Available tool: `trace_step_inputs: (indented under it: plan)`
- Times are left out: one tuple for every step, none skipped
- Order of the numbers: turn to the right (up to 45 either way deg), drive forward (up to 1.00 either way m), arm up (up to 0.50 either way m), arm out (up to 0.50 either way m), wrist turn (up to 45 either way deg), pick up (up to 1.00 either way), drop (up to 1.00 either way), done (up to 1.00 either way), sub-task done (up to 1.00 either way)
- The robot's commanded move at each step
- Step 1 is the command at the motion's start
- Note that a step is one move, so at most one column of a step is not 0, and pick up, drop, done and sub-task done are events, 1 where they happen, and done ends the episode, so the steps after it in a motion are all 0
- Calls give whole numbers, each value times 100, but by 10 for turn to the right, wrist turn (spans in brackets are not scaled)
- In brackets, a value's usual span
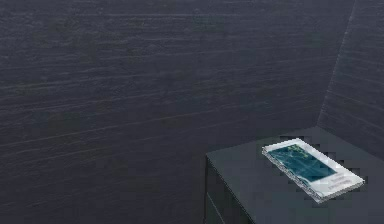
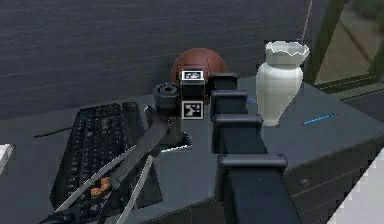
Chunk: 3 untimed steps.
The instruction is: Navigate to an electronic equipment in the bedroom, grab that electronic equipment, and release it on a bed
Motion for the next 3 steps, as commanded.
trace_step_inputs:
  plan:
    - [0, 0, 0, 0, 450, 0, 0, 0, 0]
    - [0, 0, 0, 0, 450, 0, 0, 0, 0]
    - [0, 0, 0, 0, 150, 0, 0, 0, 0]
